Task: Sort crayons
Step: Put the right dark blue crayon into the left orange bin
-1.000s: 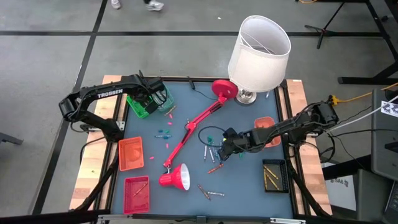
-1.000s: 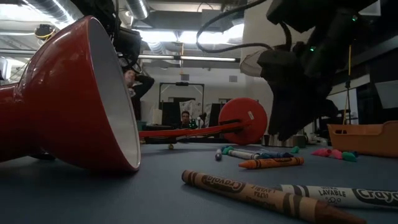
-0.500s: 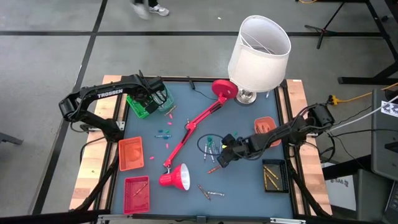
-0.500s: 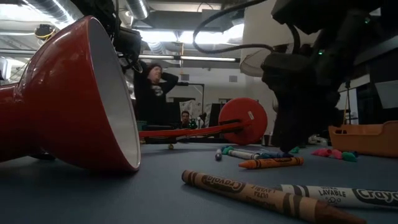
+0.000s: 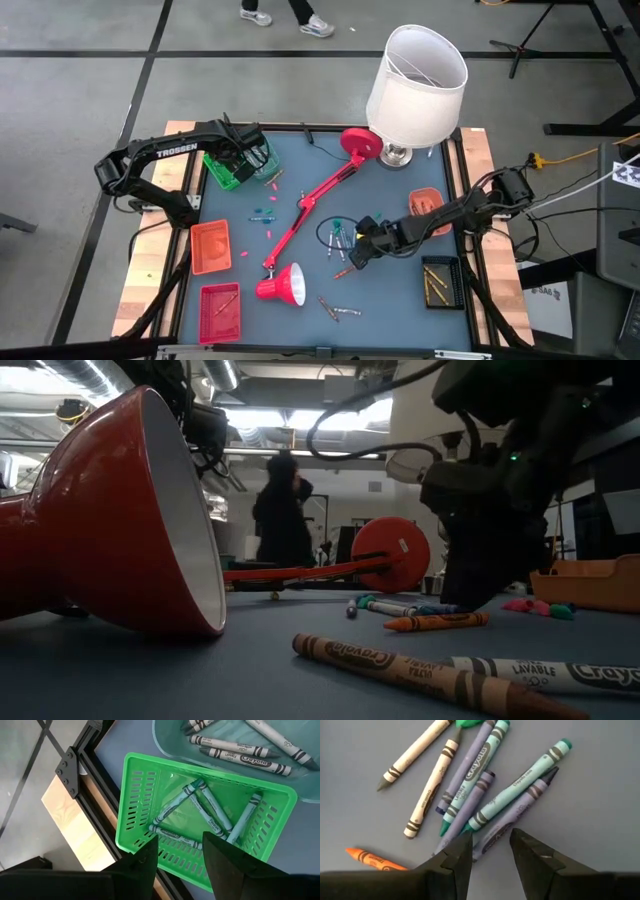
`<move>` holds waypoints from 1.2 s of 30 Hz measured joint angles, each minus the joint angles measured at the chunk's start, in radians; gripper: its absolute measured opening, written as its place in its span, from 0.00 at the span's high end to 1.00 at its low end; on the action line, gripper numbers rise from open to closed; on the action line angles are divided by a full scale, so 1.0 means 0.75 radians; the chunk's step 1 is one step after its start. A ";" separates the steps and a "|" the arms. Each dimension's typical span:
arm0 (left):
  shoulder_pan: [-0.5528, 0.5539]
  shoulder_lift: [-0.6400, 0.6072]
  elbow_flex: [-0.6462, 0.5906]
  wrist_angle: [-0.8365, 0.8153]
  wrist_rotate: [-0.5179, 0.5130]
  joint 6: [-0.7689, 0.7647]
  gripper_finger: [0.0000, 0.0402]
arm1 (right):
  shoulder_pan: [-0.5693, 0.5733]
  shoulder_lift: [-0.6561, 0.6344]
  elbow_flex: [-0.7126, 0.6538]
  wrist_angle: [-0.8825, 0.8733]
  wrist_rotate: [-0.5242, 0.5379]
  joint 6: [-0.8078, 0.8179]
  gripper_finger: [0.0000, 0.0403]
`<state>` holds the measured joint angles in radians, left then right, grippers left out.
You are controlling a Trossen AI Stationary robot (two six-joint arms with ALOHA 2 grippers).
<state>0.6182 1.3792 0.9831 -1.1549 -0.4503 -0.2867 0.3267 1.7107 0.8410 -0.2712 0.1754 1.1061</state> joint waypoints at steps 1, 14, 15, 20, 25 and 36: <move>0.000 0.000 0.000 0.000 0.000 0.000 0.66 | 0.000 0.000 0.001 -0.004 -0.009 0.000 0.65; 0.000 0.001 0.000 0.003 0.000 0.000 0.66 | -0.003 -0.005 -0.002 -0.046 -0.018 0.000 0.65; 0.000 0.001 0.000 0.006 0.000 0.000 0.66 | -0.010 -0.005 -0.002 -0.043 -0.015 0.000 0.65; 0.000 0.001 0.000 0.019 0.000 0.000 0.66 | -0.034 -0.005 -0.004 -0.019 -0.009 -0.002 0.65; 0.000 0.001 0.000 0.033 0.000 0.000 0.66 | -0.057 -0.004 -0.004 -0.019 0.000 -0.011 0.65; 0.000 0.001 0.000 0.033 0.000 0.000 0.66 | -0.126 -0.002 -0.005 -0.052 0.068 -0.014 0.65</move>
<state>0.6182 1.3796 0.9833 -1.1301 -0.4503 -0.2869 0.2320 1.7092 0.8375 -0.3104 0.2261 1.0954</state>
